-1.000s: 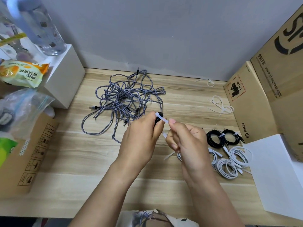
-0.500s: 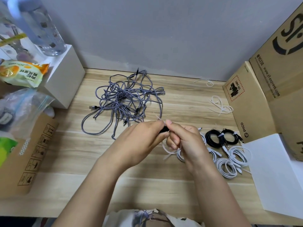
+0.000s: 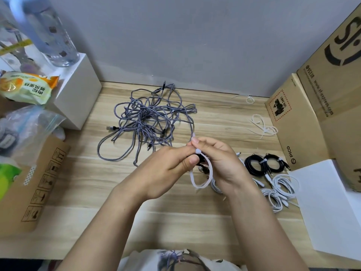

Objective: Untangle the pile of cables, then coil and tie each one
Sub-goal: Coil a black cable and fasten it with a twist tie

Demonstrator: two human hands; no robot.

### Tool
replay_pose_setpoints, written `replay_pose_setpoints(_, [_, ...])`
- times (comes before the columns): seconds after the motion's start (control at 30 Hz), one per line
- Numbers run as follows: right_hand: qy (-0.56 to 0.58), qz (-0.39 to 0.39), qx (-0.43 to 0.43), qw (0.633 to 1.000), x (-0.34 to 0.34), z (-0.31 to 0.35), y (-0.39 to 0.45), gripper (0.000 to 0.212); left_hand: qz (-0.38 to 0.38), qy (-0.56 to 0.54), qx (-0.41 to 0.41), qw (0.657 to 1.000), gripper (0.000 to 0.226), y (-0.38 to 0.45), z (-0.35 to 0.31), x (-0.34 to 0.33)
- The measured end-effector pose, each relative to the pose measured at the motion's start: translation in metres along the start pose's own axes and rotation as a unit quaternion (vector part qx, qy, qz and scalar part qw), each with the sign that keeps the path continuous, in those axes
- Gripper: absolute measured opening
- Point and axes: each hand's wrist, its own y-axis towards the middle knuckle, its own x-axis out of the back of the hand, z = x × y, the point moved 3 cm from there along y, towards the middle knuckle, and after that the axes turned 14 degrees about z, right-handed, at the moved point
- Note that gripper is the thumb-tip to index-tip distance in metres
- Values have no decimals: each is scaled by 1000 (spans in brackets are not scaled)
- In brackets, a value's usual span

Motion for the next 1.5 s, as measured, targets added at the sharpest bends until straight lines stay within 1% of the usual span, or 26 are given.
replay_pose_setpoints(0.07, [-1, -10, 13, 1000, 1, 1, 4, 11, -6, -23, 3, 1000, 35, -1, 2, -1])
replay_pose_setpoints(0.13, [-32, -31, 13, 999, 2, 2, 13, 17, -4, -32, -1, 999, 34, -2, 1, -4])
replay_pose_setpoints(0.23, [-32, -65, -27, 997, 11, 0, 34, 22, 34, 14, -19, 999, 28, 1, -13, -19])
replay_pose_setpoints(0.3, [-29, -79, -59, 995, 18, -3, 48, 22, 44, 53, -17, 997, 28, 1, -18, -30])
replay_pose_setpoints(0.4, [-49, -109, -69, 990, 29, -5, 59, 22, 30, 59, 5, 998, 37, -2, -10, -33])
replay_pose_setpoints(0.47, [-25, -121, -51, 991, 28, 0, 61, 23, 37, 81, 35, 995, 38, -3, -6, -35])
replay_pose_setpoints(0.5, [0, -119, -34, 992, 24, 6, 60, 24, 42, 100, 62, 992, 35, -2, -4, -39])
replay_pose_setpoints(0.57, [53, -83, 15, 995, 11, 21, 56, 25, 41, 95, 128, 986, 30, 3, 7, -46])
replay_pose_setpoints(0.6, [66, -50, 40, 996, 1, 27, 53, 26, 30, 49, 155, 986, 31, 5, 15, -49])
replay_pose_setpoints(0.63, [69, -16, 61, 996, -11, 32, 48, 26, 17, -21, 168, 985, 32, 7, 23, -49])
replay_pose_setpoints(0.67, [67, 13, 79, 995, -23, 34, 42, 26, 6, -83, 173, 981, 33, 9, 30, -49])
replay_pose_setpoints(0.7, [66, 34, 92, 993, -34, 35, 35, 26, 7, -117, 176, 977, 34, 12, 32, -47])
replay_pose_setpoints(0.8, [79, 59, 123, 988, -51, 33, 19, 26, 1, -126, 178, 976, 40, 19, 33, -38])
replay_pose_setpoints(0.87, [96, 70, 143, 983, -51, 36, 10, 25, -39, -140, 168, 975, 43, 19, 40, -28])
replay_pose_setpoints(0.9, [101, 79, 152, 980, -49, 38, 5, 24, -64, -151, 164, 973, 41, 18, 46, -21])
replay_pose_setpoints(0.97, [98, 103, 173, 975, -45, 40, -6, 20, -104, -183, 155, 965, 28, 12, 54, -8])
replay_pose_setpoints(1.0, [96, 115, 180, 972, -43, 40, -12, 18, -114, -216, 145, 959, 21, 10, 54, -2])
replay_pose_setpoints(1.1, [105, 145, 188, 966, -34, 34, -26, 18, -114, -348, 99, 925, 19, 2, 45, 4])
replay_pose_setpoints(1.17, [118, 161, 209, 957, -28, 32, -34, 17, -68, -445, 83, 889, 19, -3, 39, -3])
replay_pose_setpoints(1.23, [138, 159, 256, 943, -23, 33, -40, 17, 14, -501, 55, 864, 19, -7, 30, -13])
replay_pose_setpoints(1.27, [149, 159, 289, 932, -21, 36, -43, 17, 44, -513, 36, 856, 23, -8, 26, -18])
replay_pose_setpoints(1.3, [158, 163, 321, 919, -21, 39, -45, 18, 61, -533, 17, 844, 33, -7, 23, -21])
replay_pose_setpoints(1.33, [162, 166, 346, 909, -22, 41, -46, 18, 66, -563, 10, 824, 42, -6, 19, -23])
replay_pose_setpoints(1.4, [150, 166, 366, 903, -27, 42, -45, 19, 37, -632, 40, 773, 52, 1, 11, -23])
replay_pose_setpoints(1.43, [140, 163, 369, 904, -30, 40, -45, 18, 2, -643, 66, 763, 53, 4, 10, -22])
replay_pose_setpoints(1.5, [120, 152, 370, 909, -34, 36, -44, 18, -75, -624, 113, 770, 45, 9, 9, -21])
